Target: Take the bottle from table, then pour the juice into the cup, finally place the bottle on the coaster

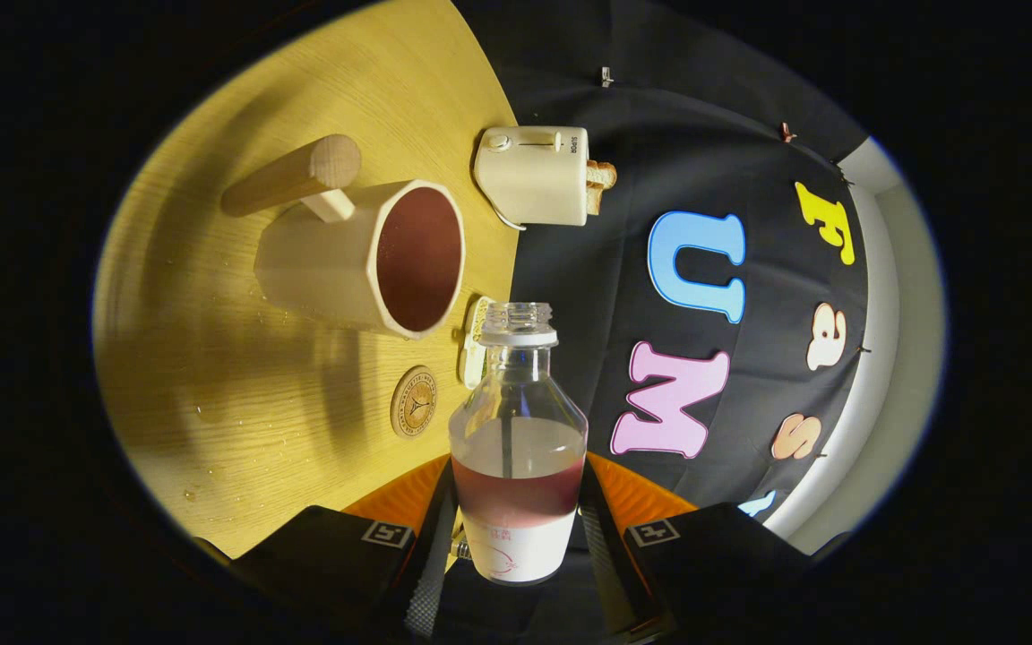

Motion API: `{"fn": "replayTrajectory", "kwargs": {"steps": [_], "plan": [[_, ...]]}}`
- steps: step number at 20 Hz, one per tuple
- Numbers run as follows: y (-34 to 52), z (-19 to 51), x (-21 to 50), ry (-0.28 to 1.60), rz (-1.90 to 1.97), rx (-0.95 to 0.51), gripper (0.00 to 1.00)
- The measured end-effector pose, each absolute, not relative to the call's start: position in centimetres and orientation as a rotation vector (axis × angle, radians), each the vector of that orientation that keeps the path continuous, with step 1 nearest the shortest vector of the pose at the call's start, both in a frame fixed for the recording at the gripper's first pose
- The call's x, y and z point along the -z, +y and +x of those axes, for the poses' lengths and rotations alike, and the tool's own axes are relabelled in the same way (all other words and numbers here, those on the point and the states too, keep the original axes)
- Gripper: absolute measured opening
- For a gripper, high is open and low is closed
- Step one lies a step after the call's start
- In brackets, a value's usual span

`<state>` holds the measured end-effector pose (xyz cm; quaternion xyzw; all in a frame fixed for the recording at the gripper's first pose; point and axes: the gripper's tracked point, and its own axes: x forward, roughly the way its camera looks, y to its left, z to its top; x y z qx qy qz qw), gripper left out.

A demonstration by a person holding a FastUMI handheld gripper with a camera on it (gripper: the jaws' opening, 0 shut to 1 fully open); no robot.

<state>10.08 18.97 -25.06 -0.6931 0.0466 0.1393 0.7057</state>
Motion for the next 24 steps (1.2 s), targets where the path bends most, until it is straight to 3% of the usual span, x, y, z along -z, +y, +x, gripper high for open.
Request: {"fn": "replayTrajectory", "kwargs": {"steps": [24], "plan": [[20.4,10.7,24.7,0.003,-1.701,-0.344,0.72]]}}
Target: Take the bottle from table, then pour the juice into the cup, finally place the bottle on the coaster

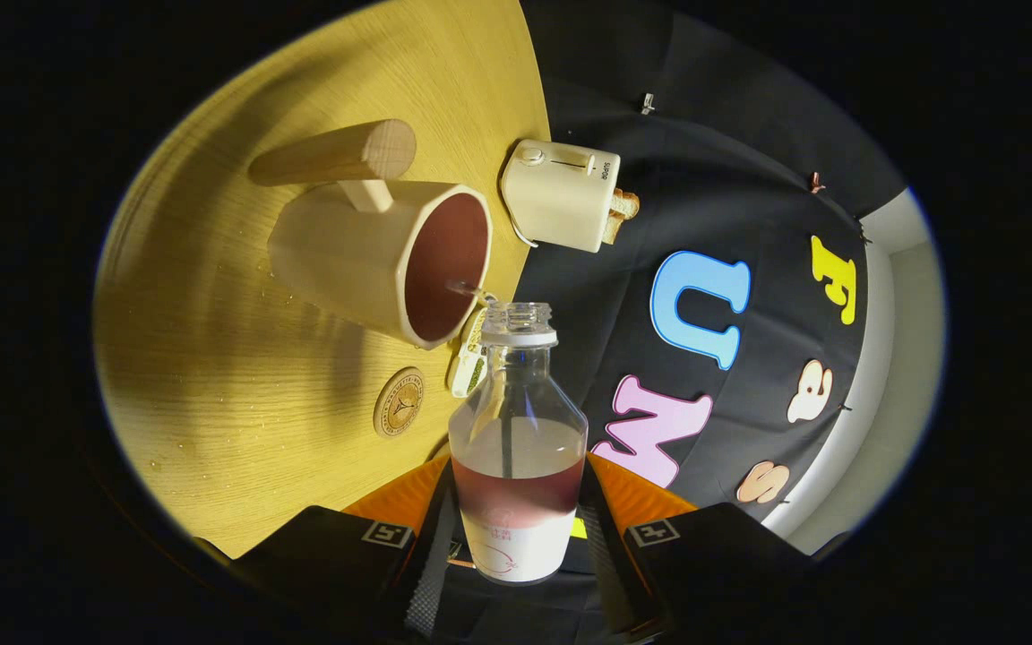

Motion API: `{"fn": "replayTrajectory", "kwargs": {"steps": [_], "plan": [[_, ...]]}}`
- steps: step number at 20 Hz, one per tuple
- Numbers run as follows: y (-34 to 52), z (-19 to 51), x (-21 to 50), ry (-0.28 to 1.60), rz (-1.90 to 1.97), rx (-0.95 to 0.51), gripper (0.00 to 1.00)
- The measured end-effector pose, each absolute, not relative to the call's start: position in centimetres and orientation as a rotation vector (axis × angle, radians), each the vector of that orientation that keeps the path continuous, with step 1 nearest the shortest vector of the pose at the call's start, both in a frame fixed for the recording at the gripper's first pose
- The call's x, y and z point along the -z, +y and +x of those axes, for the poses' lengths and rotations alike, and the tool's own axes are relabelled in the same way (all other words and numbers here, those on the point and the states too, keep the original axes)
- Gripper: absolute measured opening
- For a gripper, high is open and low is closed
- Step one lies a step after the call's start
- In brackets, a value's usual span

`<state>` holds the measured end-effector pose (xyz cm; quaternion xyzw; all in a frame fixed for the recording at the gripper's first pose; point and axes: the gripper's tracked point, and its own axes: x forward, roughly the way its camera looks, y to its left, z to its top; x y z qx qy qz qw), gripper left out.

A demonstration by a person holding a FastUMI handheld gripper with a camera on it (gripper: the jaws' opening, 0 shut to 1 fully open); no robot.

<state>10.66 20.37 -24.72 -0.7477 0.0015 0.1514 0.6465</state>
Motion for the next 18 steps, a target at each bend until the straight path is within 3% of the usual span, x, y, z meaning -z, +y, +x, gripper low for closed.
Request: {"fn": "replayTrajectory", "kwargs": {"steps": [18], "plan": [[20.46,11.13,24.23,-0.025,-1.745,-0.356,0.72]]}}
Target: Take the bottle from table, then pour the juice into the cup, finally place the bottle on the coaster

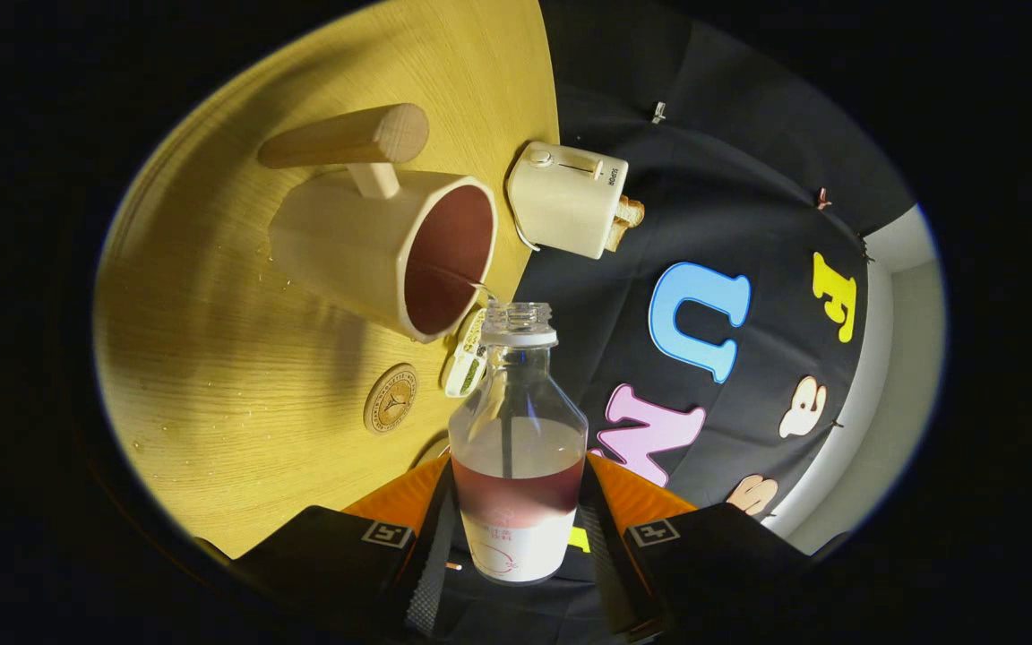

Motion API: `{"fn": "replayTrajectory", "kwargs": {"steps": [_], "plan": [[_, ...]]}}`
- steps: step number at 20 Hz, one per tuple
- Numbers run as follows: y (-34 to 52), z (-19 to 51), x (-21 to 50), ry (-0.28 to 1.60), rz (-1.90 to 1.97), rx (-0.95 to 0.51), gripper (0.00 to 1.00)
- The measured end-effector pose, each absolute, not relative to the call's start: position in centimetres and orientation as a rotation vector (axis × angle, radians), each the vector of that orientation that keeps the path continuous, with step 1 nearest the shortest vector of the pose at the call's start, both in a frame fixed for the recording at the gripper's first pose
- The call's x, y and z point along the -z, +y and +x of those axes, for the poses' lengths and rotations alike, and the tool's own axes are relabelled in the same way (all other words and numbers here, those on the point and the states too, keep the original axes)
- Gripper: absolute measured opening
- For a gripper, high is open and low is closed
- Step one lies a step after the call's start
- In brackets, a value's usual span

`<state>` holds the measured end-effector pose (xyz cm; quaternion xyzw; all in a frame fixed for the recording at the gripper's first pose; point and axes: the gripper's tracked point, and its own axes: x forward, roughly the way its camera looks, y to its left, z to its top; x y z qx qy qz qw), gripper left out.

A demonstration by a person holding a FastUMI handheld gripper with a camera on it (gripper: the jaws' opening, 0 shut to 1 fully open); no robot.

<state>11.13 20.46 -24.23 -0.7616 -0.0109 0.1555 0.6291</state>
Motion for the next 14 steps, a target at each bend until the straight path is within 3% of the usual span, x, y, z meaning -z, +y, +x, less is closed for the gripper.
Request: {"fn": "replayTrajectory", "kwargs": {"steps": [14], "plan": [[20.39,10.94,23.90,-0.032,-1.781,-0.373,0.72]]}}
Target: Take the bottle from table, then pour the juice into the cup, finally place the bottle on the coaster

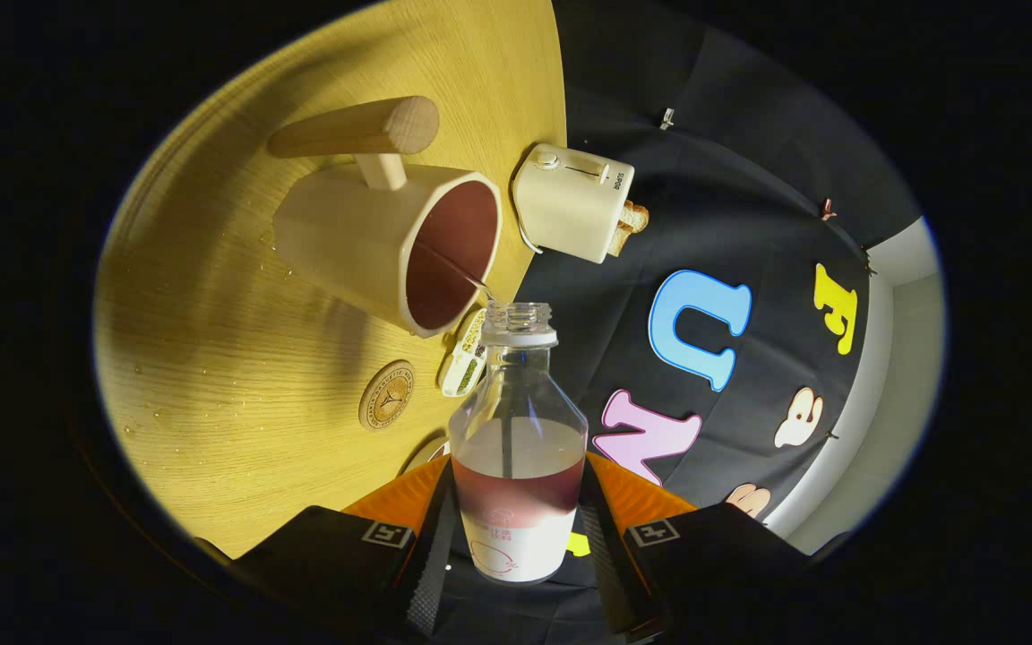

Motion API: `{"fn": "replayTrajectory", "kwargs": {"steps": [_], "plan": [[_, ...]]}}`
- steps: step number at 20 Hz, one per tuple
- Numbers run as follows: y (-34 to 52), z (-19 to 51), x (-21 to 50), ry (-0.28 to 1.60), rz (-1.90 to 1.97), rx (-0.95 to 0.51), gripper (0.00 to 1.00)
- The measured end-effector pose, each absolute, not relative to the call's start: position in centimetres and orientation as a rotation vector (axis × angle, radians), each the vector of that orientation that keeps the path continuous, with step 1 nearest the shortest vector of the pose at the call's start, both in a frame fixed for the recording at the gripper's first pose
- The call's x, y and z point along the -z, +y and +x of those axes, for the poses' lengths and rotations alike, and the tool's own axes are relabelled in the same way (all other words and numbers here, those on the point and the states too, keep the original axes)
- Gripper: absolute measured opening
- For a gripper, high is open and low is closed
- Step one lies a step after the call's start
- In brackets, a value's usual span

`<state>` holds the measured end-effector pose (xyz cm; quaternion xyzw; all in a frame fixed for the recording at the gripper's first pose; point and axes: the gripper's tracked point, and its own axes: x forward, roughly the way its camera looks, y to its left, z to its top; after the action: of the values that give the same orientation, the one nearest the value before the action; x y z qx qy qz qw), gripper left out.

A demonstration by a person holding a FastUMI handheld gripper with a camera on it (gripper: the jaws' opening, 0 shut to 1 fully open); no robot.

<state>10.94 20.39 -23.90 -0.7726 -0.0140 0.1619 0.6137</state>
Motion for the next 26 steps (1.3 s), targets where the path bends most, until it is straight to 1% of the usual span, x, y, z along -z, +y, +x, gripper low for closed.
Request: {"fn": "replayTrajectory", "kwargs": {"steps": [26], "plan": [[20.33,11.38,23.62,-0.071,-1.847,-0.380,0.72]]}}
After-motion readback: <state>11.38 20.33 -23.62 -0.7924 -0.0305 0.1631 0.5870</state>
